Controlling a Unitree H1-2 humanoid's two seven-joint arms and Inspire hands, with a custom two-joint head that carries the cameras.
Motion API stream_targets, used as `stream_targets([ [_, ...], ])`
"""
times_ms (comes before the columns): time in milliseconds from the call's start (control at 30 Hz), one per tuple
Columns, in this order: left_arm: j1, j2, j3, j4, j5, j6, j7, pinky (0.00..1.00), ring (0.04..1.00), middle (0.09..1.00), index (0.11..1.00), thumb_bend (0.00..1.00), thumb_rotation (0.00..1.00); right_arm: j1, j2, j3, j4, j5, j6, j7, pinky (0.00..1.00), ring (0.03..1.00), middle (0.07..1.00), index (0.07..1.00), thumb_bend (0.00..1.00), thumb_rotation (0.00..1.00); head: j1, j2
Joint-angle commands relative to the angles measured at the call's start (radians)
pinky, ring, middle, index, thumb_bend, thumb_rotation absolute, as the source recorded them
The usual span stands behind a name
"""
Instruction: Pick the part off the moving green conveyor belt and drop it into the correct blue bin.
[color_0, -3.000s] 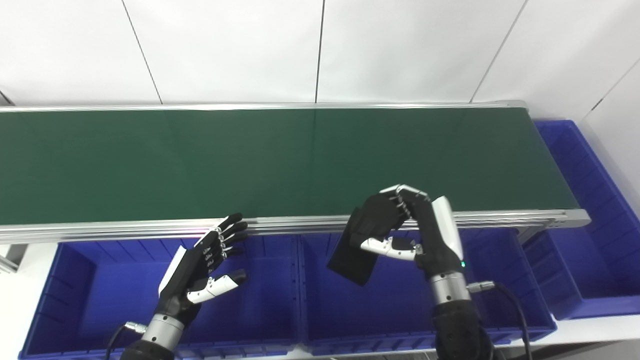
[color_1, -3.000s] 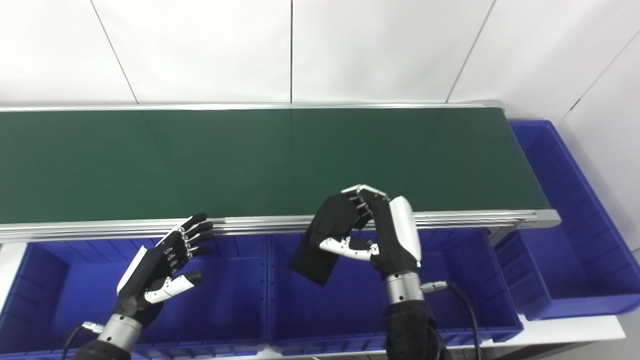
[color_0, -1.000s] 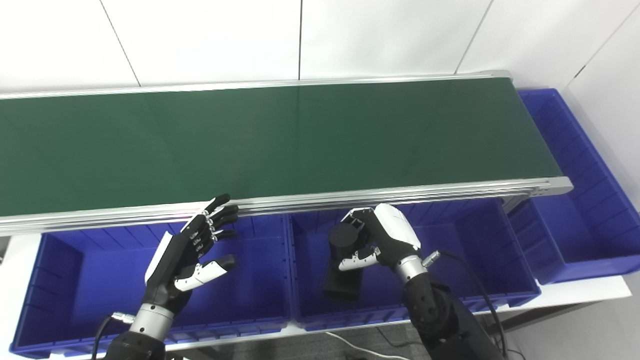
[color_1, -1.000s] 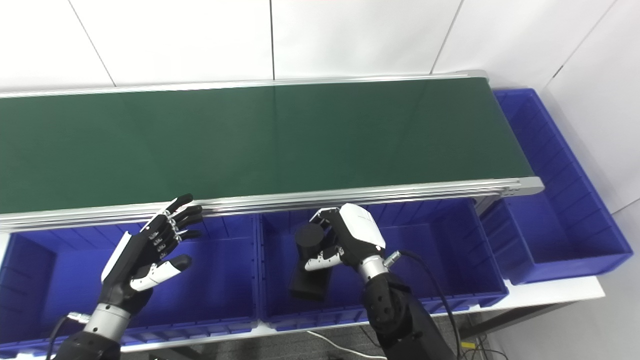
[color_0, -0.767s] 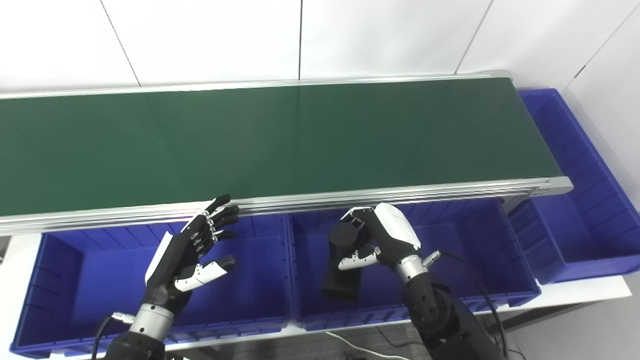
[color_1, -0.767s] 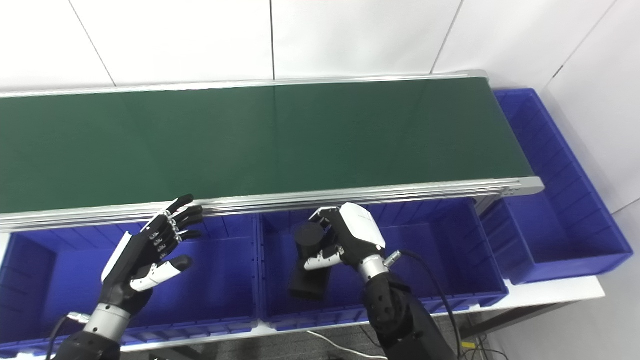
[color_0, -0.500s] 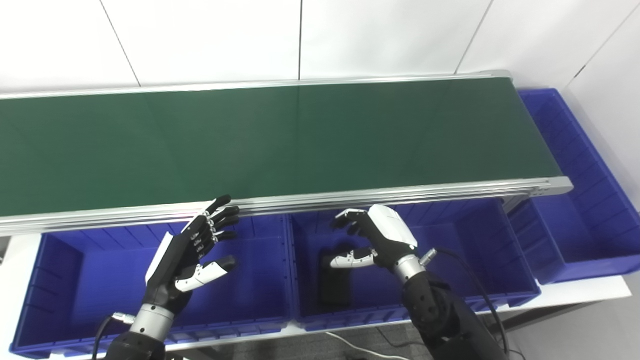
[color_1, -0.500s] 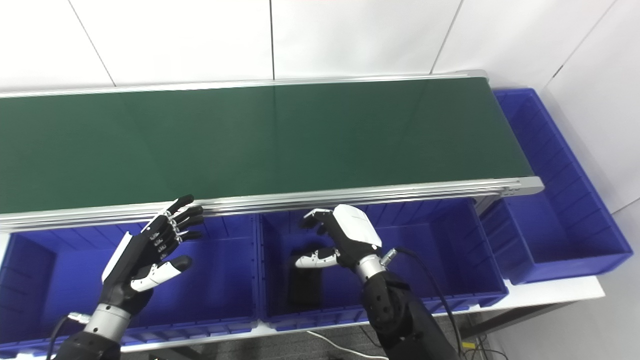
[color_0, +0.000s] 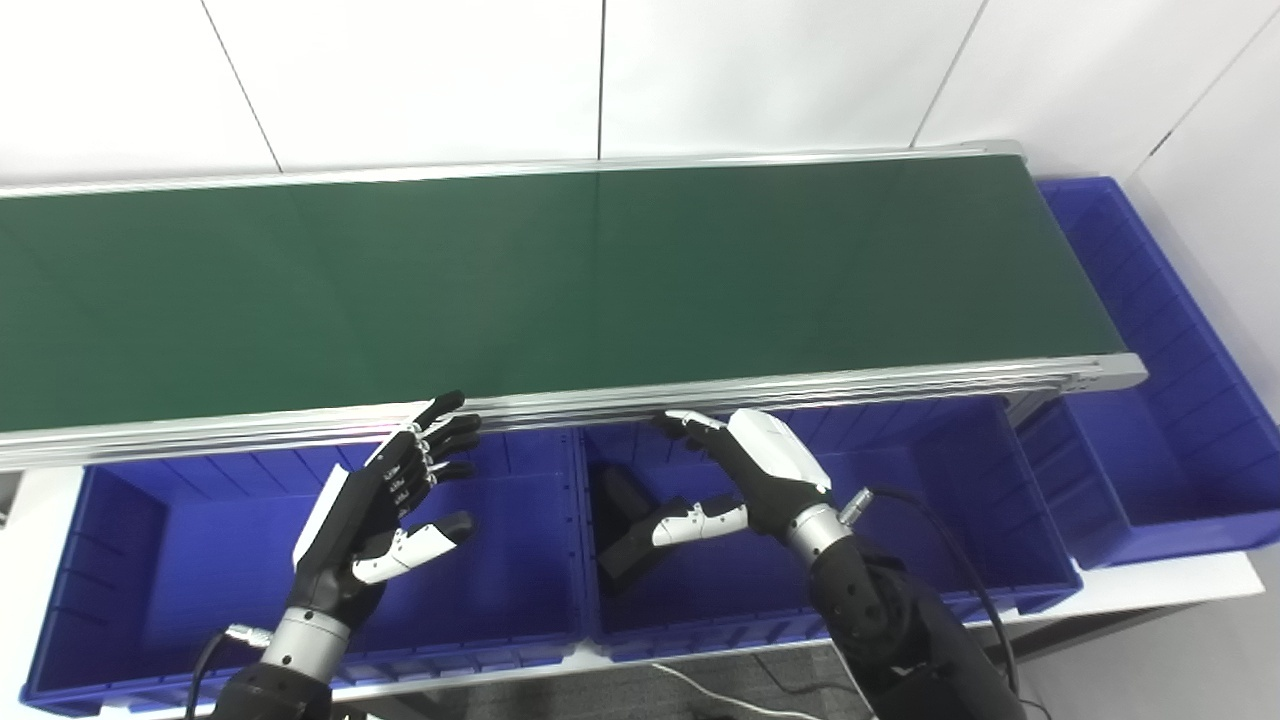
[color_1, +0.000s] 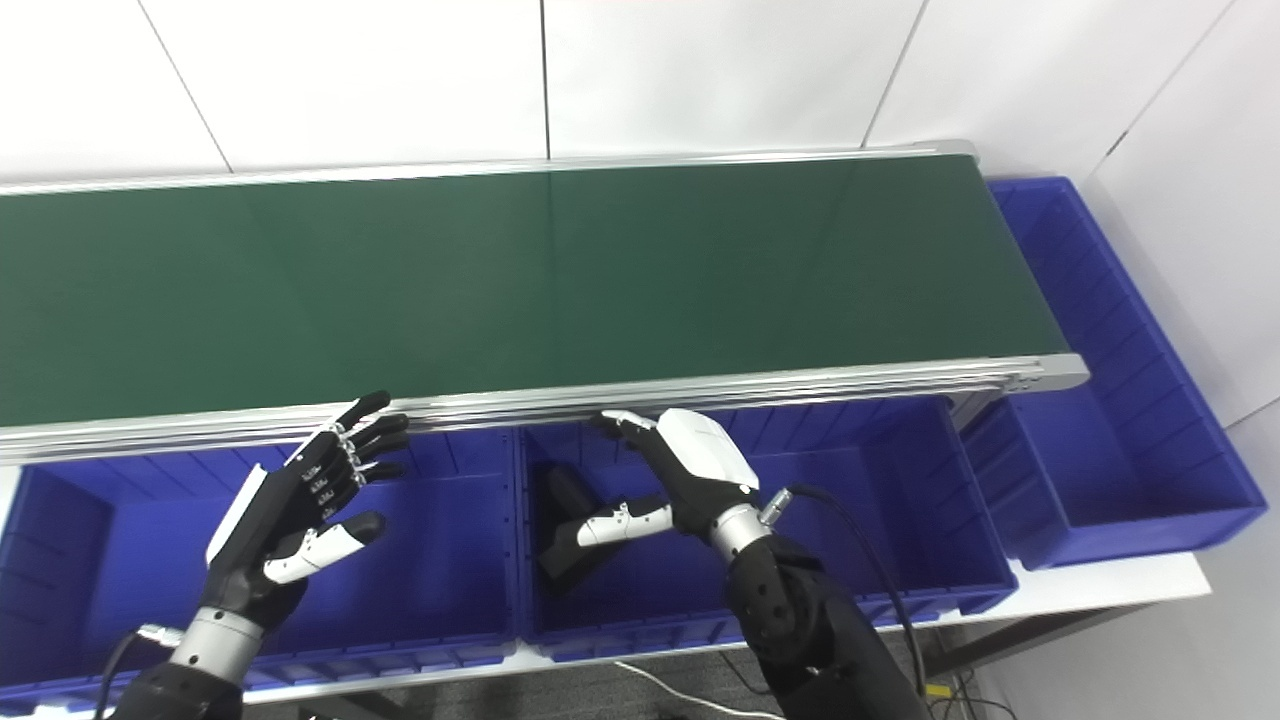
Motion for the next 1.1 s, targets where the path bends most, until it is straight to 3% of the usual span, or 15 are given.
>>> stream_targets([
  [0, -0.008, 0.004, -0.002, -0.003, 0.005, -0.049, -0.004, 0.76, 0.830, 0.839, 0.893, 0.94, 0.50, 0.008, 0.001, -0.007, -0.072, 0.023, 0.017, 0.016, 0.66, 0.764, 0.784, 0.850, 0.99, 0.67, 0.014, -0.009],
  [267, -0.004, -0.002, -0.005, 0.023, 0.007, -0.072, -0.002, 0.77, 0.829, 0.834, 0.890, 0.96, 0.51, 0.052, 0.018, -0.029, -0.239, 0.171, 0.043, 0.096, 0.60, 0.674, 0.709, 0.775, 0.94, 0.66, 0.072, -0.056],
  [433, 0.000, -0.004, -0.005, 0.049, 0.010, -0.100, -0.001, 0.77, 0.828, 0.837, 0.894, 0.95, 0.50, 0.053, 0.050, -0.041, -0.254, 0.269, 0.019, 0.100, 0.59, 0.649, 0.678, 0.721, 0.90, 0.64, 0.119, -0.090],
  [533, 0.005, -0.005, -0.004, 0.059, 0.016, -0.116, 0.003, 0.78, 0.830, 0.840, 0.896, 0.95, 0.50, 0.064, 0.103, -0.074, -0.191, 0.378, -0.051, 0.057, 0.59, 0.661, 0.694, 0.721, 0.89, 0.59, 0.143, -0.104],
  [700, 0.030, -0.011, -0.002, 0.055, 0.017, -0.131, 0.012, 0.78, 0.836, 0.844, 0.894, 0.96, 0.50, 0.067, 0.155, -0.092, -0.041, 0.438, -0.201, -0.019, 0.64, 0.703, 0.738, 0.770, 0.85, 0.59, 0.184, -0.131],
  [900, 0.061, -0.029, 0.007, 0.061, -0.044, -0.143, 0.001, 0.80, 0.856, 0.861, 0.903, 0.97, 0.49, 0.060, 0.165, -0.104, 0.126, 0.494, -0.363, -0.059, 0.73, 0.781, 0.812, 0.845, 0.83, 0.57, 0.216, -0.170],
  [1067, 0.079, -0.034, 0.001, 0.075, -0.056, -0.167, -0.003, 0.82, 0.865, 0.865, 0.915, 0.97, 0.50, 0.066, 0.152, -0.091, 0.203, 0.521, -0.436, -0.046, 0.75, 0.826, 0.862, 0.922, 0.85, 0.62, 0.235, -0.216],
])
